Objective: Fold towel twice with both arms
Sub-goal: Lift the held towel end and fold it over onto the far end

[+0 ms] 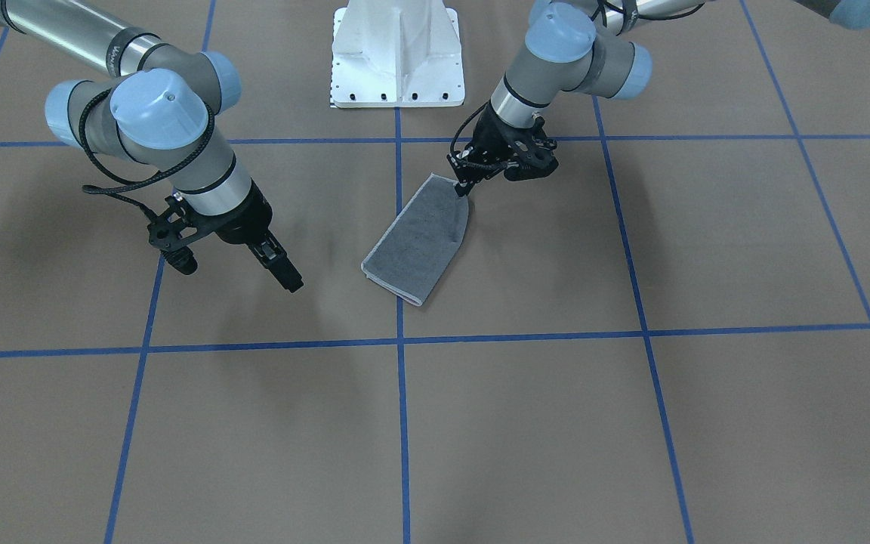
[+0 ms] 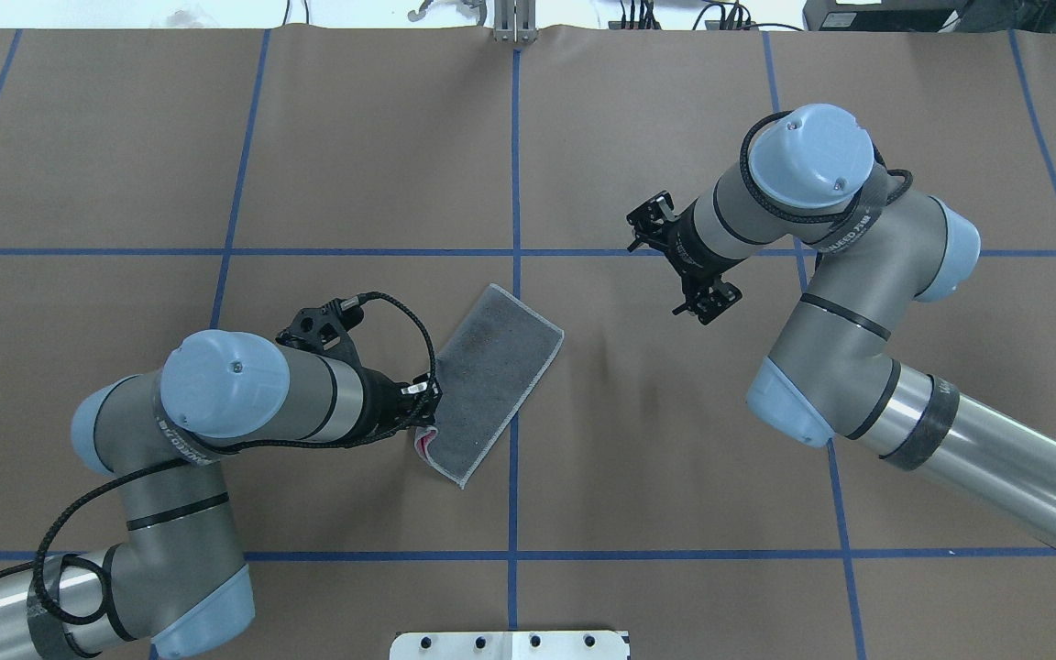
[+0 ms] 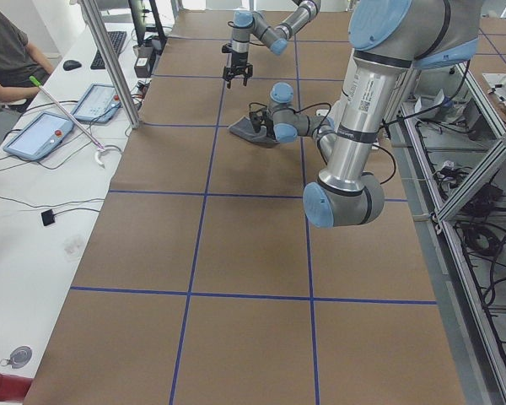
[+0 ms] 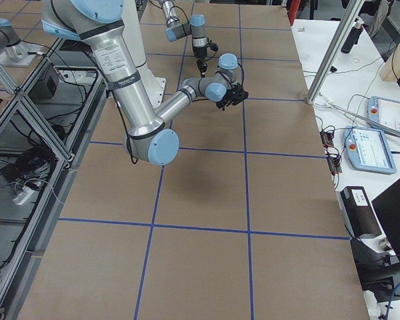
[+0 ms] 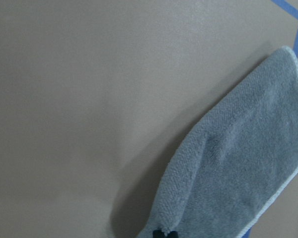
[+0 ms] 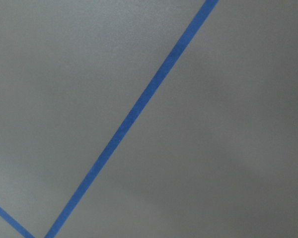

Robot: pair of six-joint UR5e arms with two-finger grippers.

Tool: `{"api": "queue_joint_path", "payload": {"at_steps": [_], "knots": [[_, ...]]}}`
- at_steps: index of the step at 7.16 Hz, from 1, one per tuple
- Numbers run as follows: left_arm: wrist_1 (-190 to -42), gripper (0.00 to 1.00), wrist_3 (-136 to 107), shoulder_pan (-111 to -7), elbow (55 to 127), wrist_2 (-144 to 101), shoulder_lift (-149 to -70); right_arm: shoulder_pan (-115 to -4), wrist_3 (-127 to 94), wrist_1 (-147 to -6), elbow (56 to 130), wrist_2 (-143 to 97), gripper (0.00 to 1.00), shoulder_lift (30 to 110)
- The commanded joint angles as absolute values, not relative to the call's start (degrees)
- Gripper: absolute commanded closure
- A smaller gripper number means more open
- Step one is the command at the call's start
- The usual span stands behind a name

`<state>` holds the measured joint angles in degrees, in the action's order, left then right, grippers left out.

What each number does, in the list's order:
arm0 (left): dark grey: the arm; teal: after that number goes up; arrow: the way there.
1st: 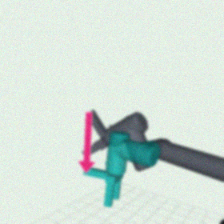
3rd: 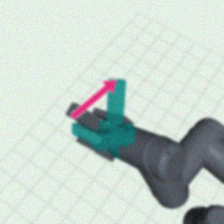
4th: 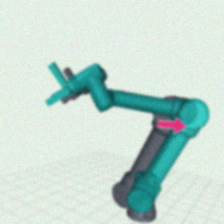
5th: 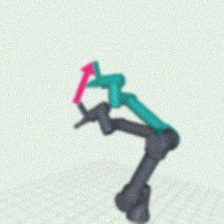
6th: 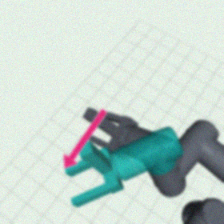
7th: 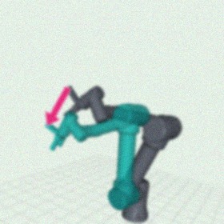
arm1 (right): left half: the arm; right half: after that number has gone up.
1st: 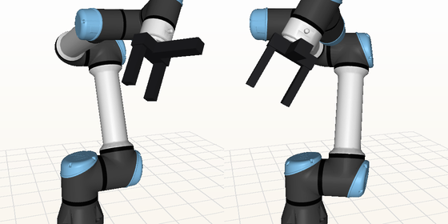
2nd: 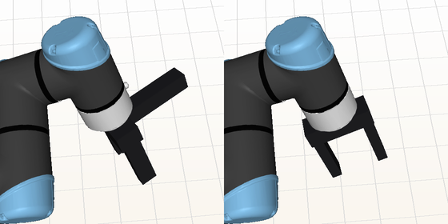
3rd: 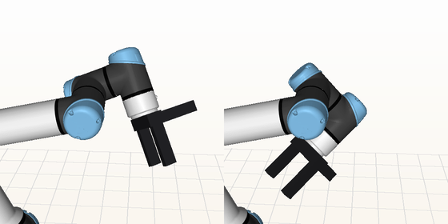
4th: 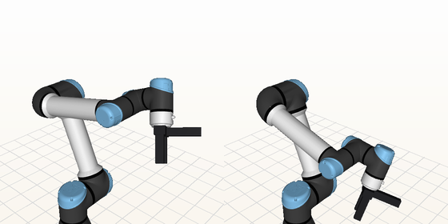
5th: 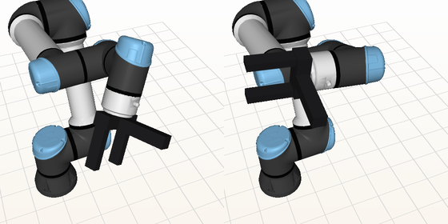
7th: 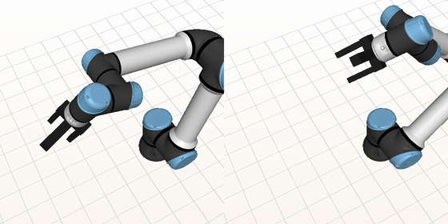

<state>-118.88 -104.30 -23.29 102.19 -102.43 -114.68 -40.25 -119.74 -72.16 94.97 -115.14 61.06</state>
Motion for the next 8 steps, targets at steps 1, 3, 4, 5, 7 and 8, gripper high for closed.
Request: {"api": "queue_joint_path", "payload": {"at_steps": [1,3,4,5,7,8], "knots": [[-110.6,1.00,-107.9,-23.4,101.3,-100.5,-121.9,-41.8,-119.7,-72.4,95.0,-115.7,0.00,61.2],[-108.4,1.00,-107.5,-25.2,96.8,-99.5,-126.4,-47.3,-116.6,-72.5,94.8,-119.9,0.00,63.1],[-108.4,1.00,-107.2,-26.9,91.0,-99.6,-131.1,-47.4,-114.9,-72.4,94.8,-120.1,0.00,64.1],[-108.5,1.00,-107.2,-28.6,87.3,-99.6,-134.0,-47.3,-114.9,-72.2,94.6,-120.1,0.00,64.1],[-108.8,1.00,-107.2,-30.5,85.4,-99.7,-135.3,-47.3,-114.8,-72.2,94.0,-120.1,0.00,64.1],[-108.8,1.00,-107.5,-30.8,83.5,-99.7,-137.2,-47.3,-114.8,-72.2,94.0,-120.1,0.00,64.1]]}}
